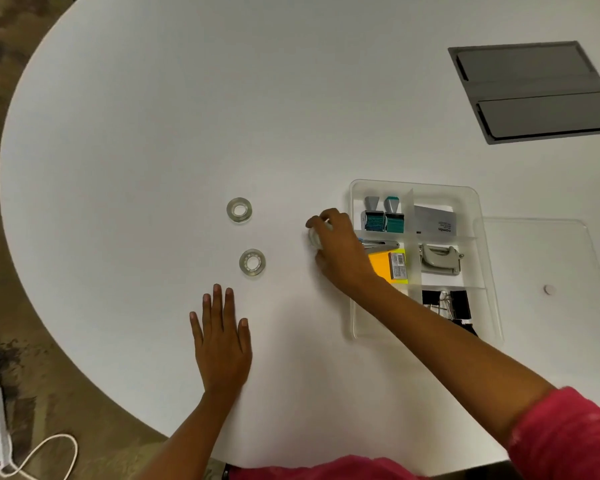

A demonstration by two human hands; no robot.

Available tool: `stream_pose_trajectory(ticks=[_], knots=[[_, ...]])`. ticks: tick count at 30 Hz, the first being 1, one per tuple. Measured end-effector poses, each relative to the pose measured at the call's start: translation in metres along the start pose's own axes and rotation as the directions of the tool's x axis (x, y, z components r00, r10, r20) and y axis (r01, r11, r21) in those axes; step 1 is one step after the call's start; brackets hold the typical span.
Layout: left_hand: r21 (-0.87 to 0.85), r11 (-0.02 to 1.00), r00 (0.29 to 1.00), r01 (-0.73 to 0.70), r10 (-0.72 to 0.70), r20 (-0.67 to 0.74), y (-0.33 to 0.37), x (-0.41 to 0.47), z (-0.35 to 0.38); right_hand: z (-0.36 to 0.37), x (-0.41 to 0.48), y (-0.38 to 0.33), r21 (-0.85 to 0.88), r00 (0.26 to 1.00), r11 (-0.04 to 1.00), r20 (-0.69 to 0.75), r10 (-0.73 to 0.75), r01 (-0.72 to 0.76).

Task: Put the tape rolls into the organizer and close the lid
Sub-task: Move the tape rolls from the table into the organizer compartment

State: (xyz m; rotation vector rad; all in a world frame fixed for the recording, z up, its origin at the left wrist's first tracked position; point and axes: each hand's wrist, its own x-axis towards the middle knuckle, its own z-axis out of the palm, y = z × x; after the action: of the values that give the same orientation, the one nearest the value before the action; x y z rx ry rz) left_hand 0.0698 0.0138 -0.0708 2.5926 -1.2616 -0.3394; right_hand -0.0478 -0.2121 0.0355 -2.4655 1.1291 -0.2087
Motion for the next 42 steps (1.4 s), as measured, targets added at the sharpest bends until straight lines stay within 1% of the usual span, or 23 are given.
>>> stream_pose_trajectory(ticks=[3,5,7,11,15,18,20,24,26,27,29,30,31,34,36,42], knots=[[-0.004,1.0,1.0,-0.002,0.002,-0.004,-0.001,0.001,0.001,-0.023,-0.033,0.006,0.12,0.991,0.993,-0.128,0.027,-0.012],[-0.005,1.0,1.0,-0.005,0.005,-0.004,-0.001,0.0,0.001,-0.033,-0.054,0.014,0.168,0.987,0.984,-0.14,0.081,-0.057],[-0.007,1.0,1.0,-0.008,0.008,-0.006,-0.002,0.0,0.002,-0.038,-0.072,0.026,0.174,0.98,0.976,-0.123,0.154,-0.132],[-0.013,1.0,1.0,-0.004,0.004,-0.01,-0.002,0.001,0.003,-0.031,-0.101,0.044,0.154,0.957,0.948,-0.042,0.287,-0.278],[-0.007,1.0,1.0,-0.005,0.005,-0.01,-0.002,0.001,0.003,-0.014,-0.116,0.049,0.116,0.936,0.93,0.099,0.339,-0.349],[0.001,1.0,1.0,0.001,-0.001,-0.008,-0.002,0.001,0.002,-0.004,-0.119,0.047,0.075,0.916,0.92,0.153,0.371,-0.385],[0.005,1.0,1.0,0.004,-0.004,-0.008,-0.001,0.001,0.002,0.0,-0.118,0.045,0.062,0.908,0.914,0.156,0.389,-0.402],[0.001,1.0,1.0,0.003,-0.003,-0.008,-0.001,0.0,0.001,-0.002,-0.117,0.042,-0.038,0.899,0.91,0.148,0.413,-0.412],[-0.002,1.0,1.0,0.003,-0.003,-0.01,-0.001,0.0,0.001,-0.006,-0.114,0.034,-0.064,0.9,0.903,0.081,0.429,-0.424],[-0.005,1.0,1.0,0.004,-0.004,-0.01,-0.001,0.001,0.001,-0.009,-0.111,0.028,-0.072,0.909,0.907,0.023,0.417,-0.414],[-0.007,1.0,1.0,0.003,-0.003,-0.011,-0.001,0.001,0.001,-0.012,-0.101,0.013,-0.057,0.938,0.939,-0.095,0.334,-0.34],[-0.007,1.0,1.0,0.002,-0.002,-0.013,-0.001,0.001,0.001,-0.014,-0.094,0.005,-0.032,0.953,0.96,-0.128,0.273,-0.279],[-0.008,1.0,1.0,0.001,-0.001,-0.015,-0.002,0.001,0.002,-0.014,-0.086,-0.003,0.003,0.97,0.978,-0.129,0.208,-0.209],[-0.012,1.0,1.0,0.0,0.0,-0.018,-0.002,0.001,0.002,-0.002,-0.056,-0.026,0.083,0.998,0.996,-0.054,0.039,-0.035],[-0.016,1.0,1.0,0.003,-0.003,-0.019,-0.002,0.001,0.002,0.015,-0.036,-0.039,0.067,0.999,0.997,0.035,-0.031,0.029],[-0.024,1.0,1.0,0.013,-0.014,-0.02,0.0,0.001,0.001,0.071,0.004,-0.071,-0.05,0.972,0.989,0.199,-0.124,0.137]])
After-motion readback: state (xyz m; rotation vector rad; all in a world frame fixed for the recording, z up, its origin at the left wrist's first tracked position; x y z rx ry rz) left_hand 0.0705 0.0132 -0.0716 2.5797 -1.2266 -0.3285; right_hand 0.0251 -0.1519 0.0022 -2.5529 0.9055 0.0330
